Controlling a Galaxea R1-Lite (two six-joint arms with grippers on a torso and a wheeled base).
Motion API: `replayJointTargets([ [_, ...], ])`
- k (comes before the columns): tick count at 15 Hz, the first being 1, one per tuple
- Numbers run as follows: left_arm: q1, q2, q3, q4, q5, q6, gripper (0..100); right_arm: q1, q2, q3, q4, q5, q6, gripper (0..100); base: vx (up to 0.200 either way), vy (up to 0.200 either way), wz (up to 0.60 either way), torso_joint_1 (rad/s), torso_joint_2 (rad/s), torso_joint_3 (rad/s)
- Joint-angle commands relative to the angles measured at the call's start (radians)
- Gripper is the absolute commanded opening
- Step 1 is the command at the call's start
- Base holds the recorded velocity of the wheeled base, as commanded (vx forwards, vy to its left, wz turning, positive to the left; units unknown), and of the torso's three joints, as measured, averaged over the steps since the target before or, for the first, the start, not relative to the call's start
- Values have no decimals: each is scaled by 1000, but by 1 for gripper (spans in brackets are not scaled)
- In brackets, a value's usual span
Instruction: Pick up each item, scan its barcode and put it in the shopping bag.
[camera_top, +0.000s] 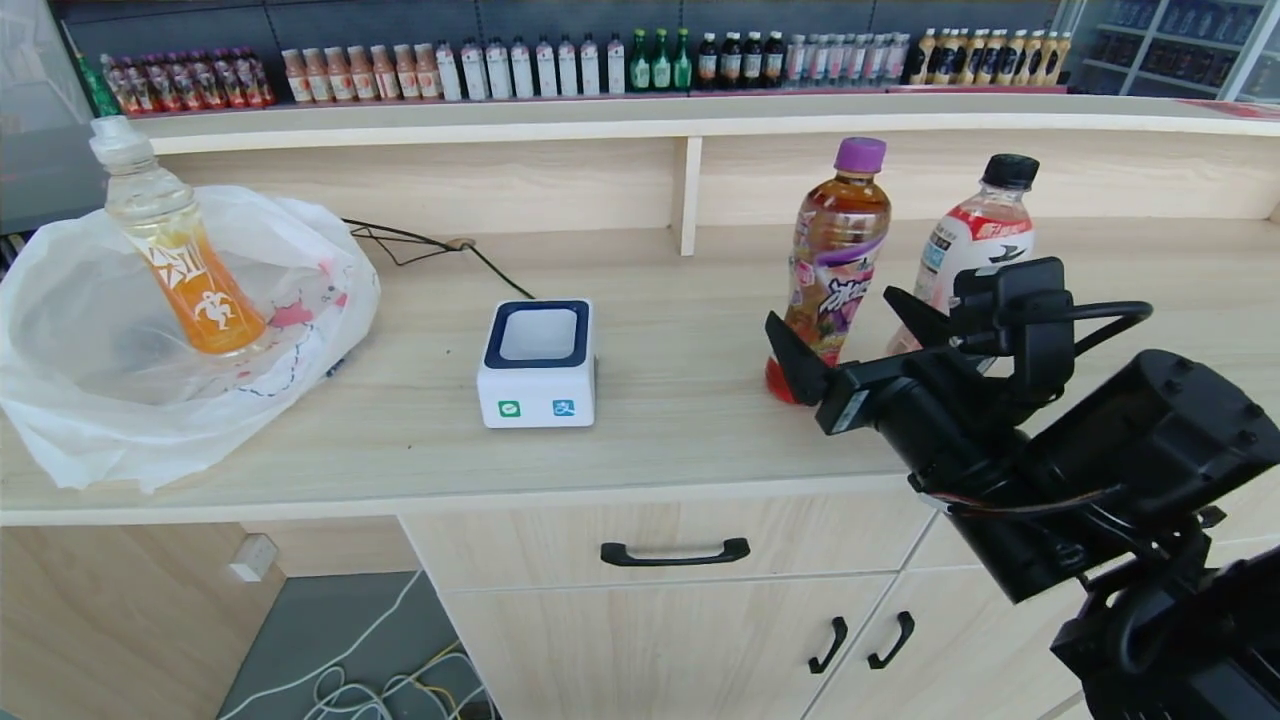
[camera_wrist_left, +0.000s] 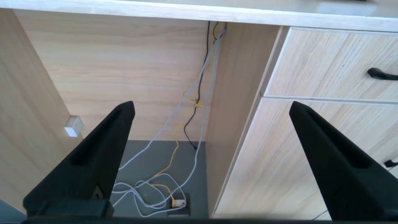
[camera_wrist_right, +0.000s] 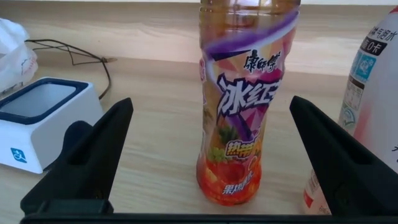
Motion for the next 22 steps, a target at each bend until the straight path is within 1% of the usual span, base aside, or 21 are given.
replayJointTargets([
  [1, 1, 0, 0, 0, 0, 0, 100, -14, 44, -53, -1, -21, -8, 100, 0, 0, 0, 0, 0, 0],
  [4, 0, 0, 0, 0, 0, 0, 100, -25, 60, -85, 8, -68, -8, 100, 0, 0, 0, 0, 0, 0],
  [6, 0, 0, 0, 0, 0, 0, 100, -35, 58, -97, 40, -71, -8, 100, 0, 0, 0, 0, 0, 0],
  [7, 0, 0, 0, 0, 0, 0, 100, -57, 60, -125, 58, -73, -7, 100, 0, 0, 0, 0, 0, 0],
  [10, 0, 0, 0, 0, 0, 0, 100, -65, 60, -151, 95, -73, -2, 100, 0, 0, 0, 0, 0, 0],
  [12, 0, 0, 0, 0, 0, 0, 100, -78, 66, -165, 143, -73, 9, 100, 0, 0, 0, 0, 0, 0],
  [17, 0, 0, 0, 0, 0, -2, 100, -78, 75, -221, 213, -67, 19, 100, 0, 0, 0, 0, 0, 0],
  [22, 0, 0, 0, 0, 0, 0, 100, -65, 97, -240, 215, -67, 18, 100, 0, 0, 0, 0, 0, 0],
])
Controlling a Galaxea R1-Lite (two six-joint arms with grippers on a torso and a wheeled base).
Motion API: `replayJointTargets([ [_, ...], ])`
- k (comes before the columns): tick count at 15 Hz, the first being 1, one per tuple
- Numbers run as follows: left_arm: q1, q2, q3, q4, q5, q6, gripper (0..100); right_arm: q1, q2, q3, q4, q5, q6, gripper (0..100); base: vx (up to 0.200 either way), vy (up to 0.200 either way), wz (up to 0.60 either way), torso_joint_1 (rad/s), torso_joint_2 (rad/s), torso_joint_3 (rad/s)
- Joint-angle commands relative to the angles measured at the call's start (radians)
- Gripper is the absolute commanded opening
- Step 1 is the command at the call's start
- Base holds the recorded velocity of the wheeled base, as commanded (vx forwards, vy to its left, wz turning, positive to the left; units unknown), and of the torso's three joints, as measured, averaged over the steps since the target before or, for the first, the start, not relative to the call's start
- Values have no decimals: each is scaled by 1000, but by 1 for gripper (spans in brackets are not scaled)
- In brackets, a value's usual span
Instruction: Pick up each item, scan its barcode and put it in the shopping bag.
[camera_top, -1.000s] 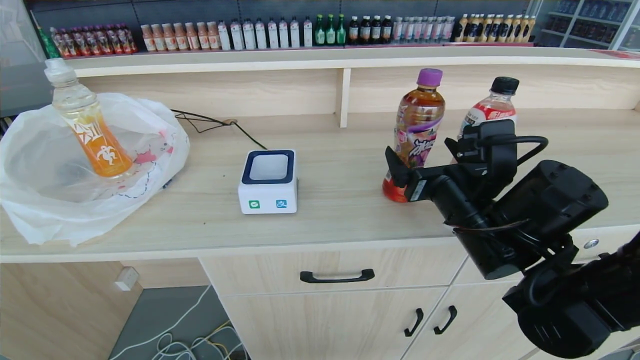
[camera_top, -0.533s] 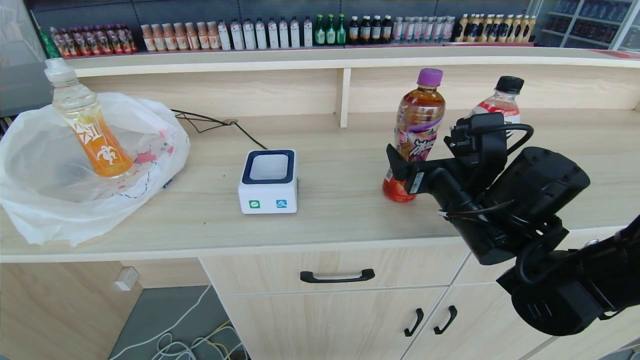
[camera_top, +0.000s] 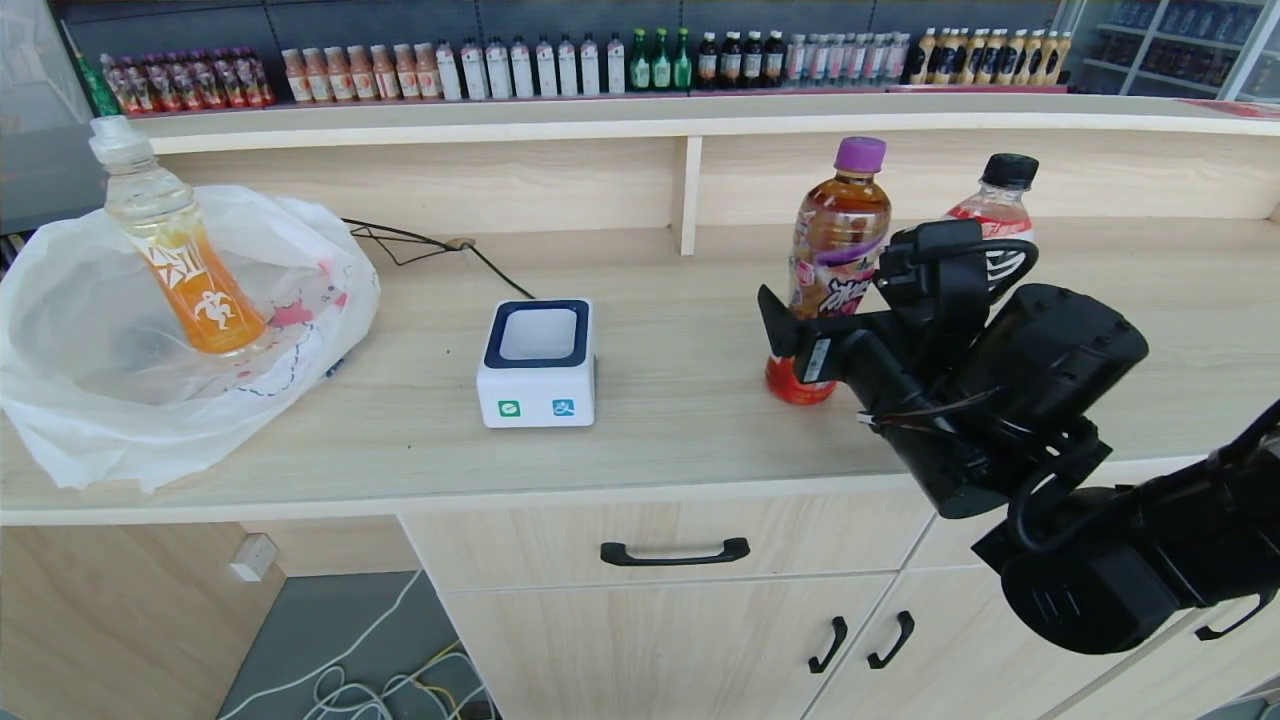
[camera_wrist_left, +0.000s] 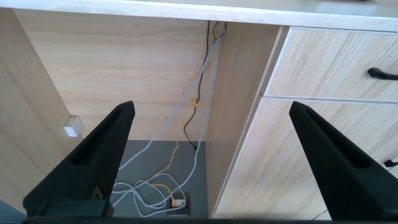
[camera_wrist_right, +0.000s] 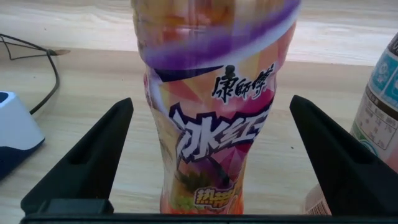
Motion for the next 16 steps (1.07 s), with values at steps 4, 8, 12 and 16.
replayJointTargets([
  [4, 2, 0, 0, 0, 0, -2, 100, 2, 30, -13, -1, -6, 0, 100, 0, 0, 0, 0, 0, 0],
  [8, 0, 0, 0, 0, 0, 0, 100, -7, 53, -49, -1, -6, 0, 100, 0, 0, 0, 0, 0, 0],
  [12, 0, 0, 0, 0, 0, -2, 100, -10, 53, -62, -2, -6, 0, 100, 0, 0, 0, 0, 0, 0],
  [16, 0, 0, 0, 0, 0, 0, 100, -12, 55, -76, -1, -6, 0, 100, 0, 0, 0, 0, 0, 0],
])
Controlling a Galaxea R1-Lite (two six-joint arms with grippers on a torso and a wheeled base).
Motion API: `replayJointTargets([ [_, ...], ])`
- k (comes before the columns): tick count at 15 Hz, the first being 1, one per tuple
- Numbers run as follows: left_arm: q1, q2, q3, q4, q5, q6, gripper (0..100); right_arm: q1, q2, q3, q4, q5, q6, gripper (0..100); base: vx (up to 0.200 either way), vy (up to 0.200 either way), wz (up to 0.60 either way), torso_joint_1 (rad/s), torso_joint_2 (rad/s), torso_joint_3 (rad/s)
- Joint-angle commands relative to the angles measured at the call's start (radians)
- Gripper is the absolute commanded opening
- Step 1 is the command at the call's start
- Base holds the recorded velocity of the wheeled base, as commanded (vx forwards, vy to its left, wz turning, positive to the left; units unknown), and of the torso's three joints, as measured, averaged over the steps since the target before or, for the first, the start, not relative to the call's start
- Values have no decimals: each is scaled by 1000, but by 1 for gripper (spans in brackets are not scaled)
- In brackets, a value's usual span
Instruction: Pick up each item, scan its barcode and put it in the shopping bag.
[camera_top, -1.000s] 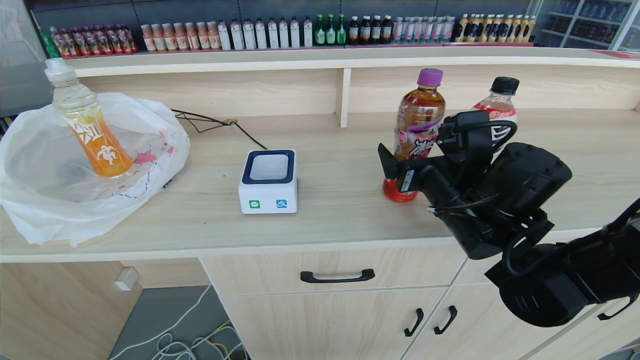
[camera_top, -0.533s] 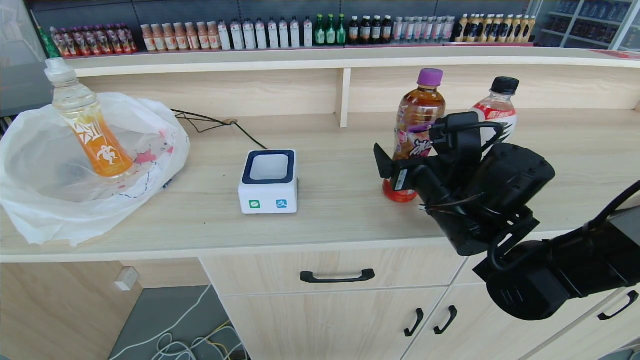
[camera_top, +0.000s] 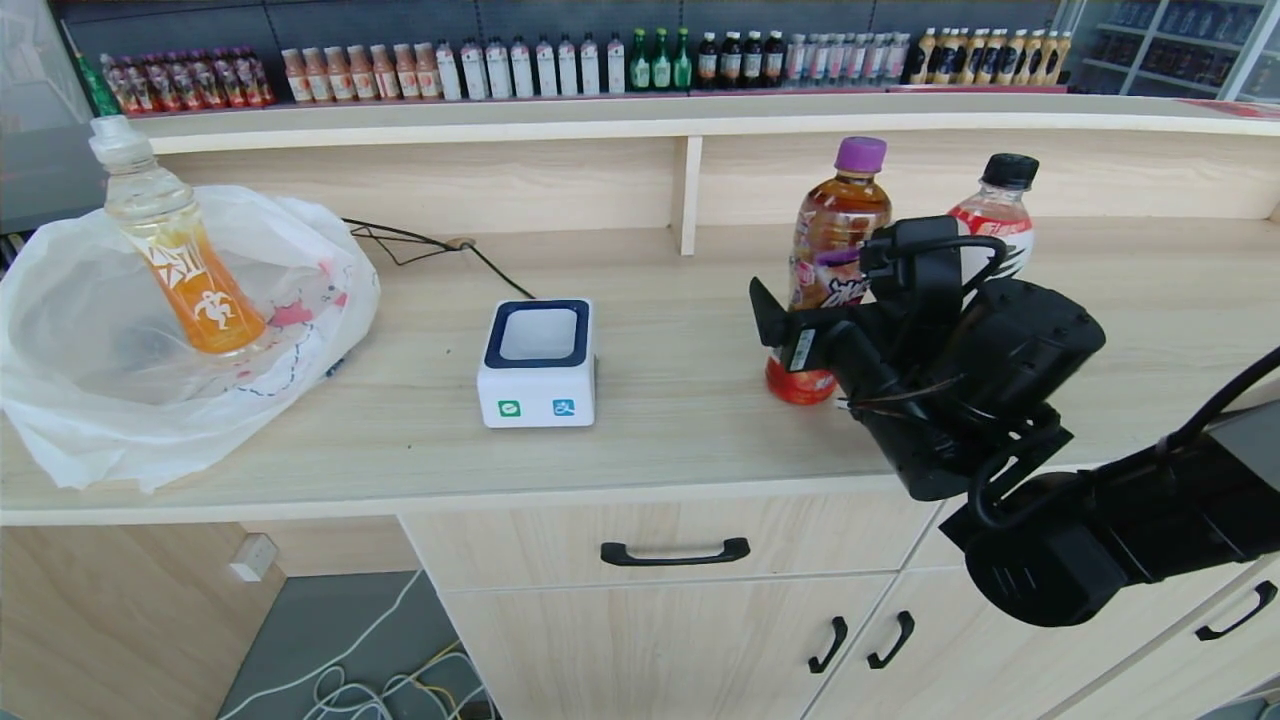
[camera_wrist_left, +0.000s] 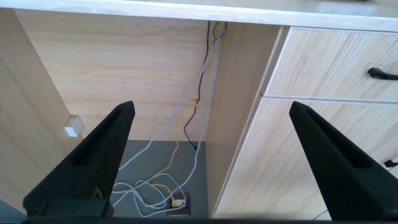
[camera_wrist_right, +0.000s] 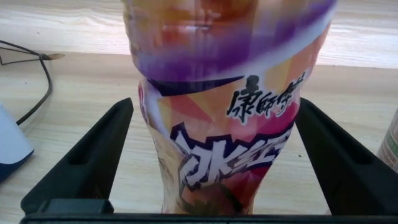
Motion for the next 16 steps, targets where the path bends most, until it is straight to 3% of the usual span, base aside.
replayJointTargets([
  [1, 0, 0, 0, 0, 0, 0, 100, -1, 1, -3, 1, 0, 0, 100, 0, 0, 0, 0, 0, 0],
  [2, 1, 0, 0, 0, 0, -2, 100, -1, 2, -3, 1, 0, 0, 100, 0, 0, 0, 0, 0, 0],
  [3, 1, 0, 0, 0, 0, -2, 100, -1, 2, -3, 1, 0, 0, 0, 0, 0, 0, 0, 0, 0],
  [16, 0, 0, 0, 0, 0, -2, 100, 16, -44, 6, -12, 0, 3, 0, 0, 0, 0, 0, 0, 0],
])
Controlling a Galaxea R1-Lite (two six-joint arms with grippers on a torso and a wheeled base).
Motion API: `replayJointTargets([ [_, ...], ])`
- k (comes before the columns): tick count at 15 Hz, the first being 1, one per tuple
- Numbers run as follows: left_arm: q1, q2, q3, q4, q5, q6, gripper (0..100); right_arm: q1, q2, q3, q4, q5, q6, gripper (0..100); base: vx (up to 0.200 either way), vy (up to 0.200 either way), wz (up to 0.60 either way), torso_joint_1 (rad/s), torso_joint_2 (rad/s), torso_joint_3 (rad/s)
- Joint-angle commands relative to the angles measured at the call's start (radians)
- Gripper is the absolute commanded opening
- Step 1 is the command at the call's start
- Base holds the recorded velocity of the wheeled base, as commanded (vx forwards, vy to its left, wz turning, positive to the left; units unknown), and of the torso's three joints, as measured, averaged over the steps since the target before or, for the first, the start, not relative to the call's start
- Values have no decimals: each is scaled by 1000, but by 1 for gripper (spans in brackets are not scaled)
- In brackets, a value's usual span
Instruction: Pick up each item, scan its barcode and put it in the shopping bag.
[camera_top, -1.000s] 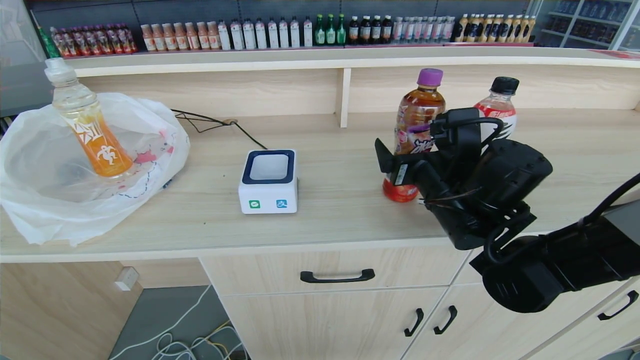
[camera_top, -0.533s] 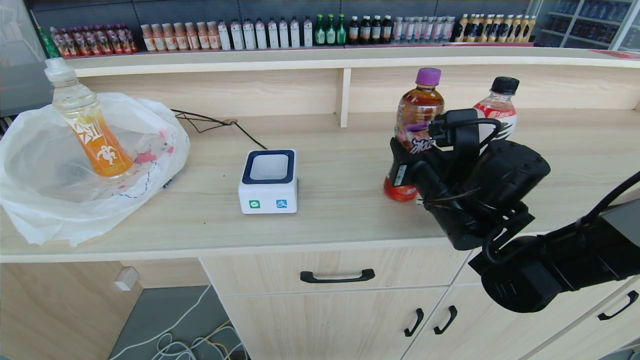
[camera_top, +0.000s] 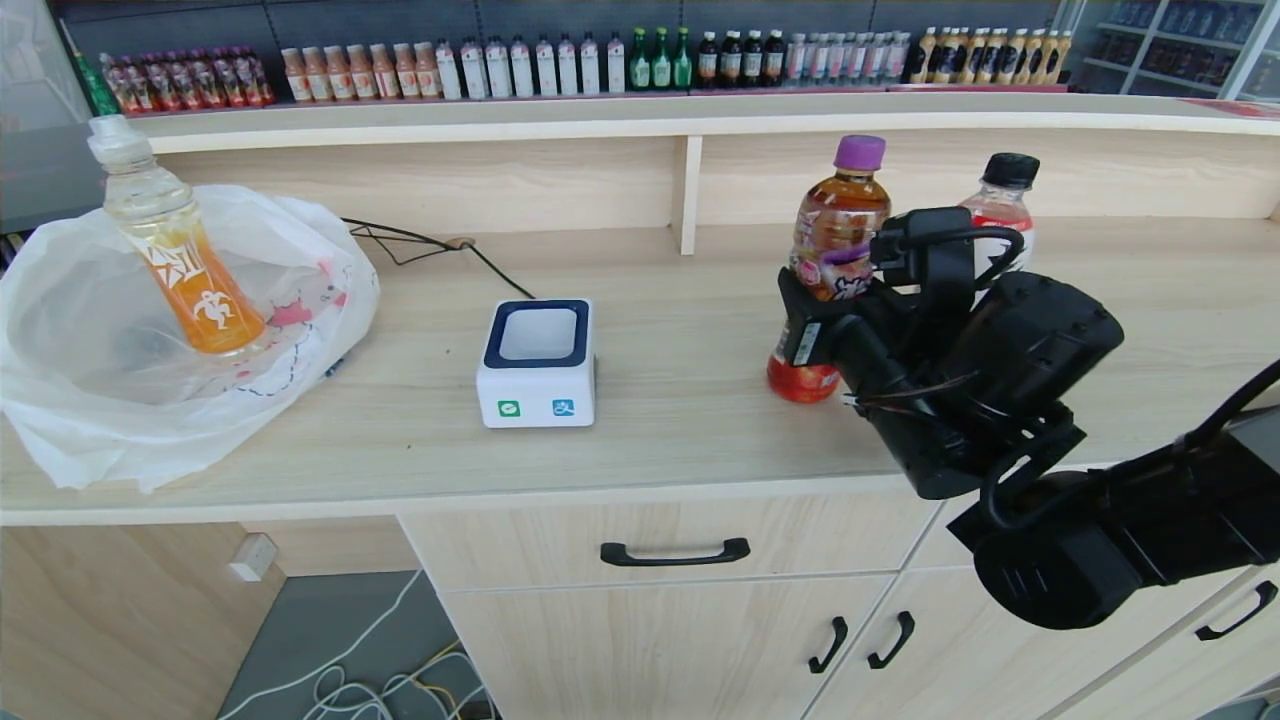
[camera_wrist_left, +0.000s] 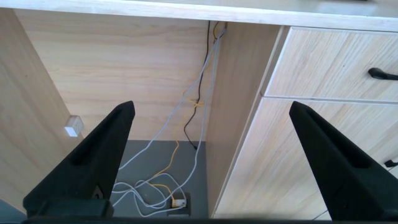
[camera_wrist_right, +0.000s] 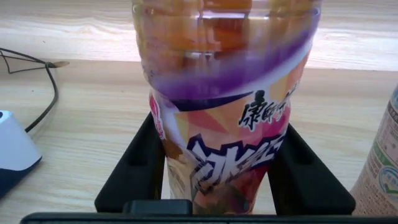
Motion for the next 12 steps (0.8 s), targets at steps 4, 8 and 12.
replayJointTargets([
  [4, 0, 0, 0, 0, 0, 0, 100, 17, -49, 1, 2, -1, -19, 0, 0, 0, 0, 0, 0, 0],
  [8, 0, 0, 0, 0, 0, 0, 100, 62, -108, 13, 3, -1, -32, 0, 0, 0, 0, 0, 0, 0],
  [12, 0, 0, 0, 0, 0, 0, 100, 155, -267, 214, -1, -2, -27, 0, 0, 0, 0, 0, 0, 0],
])
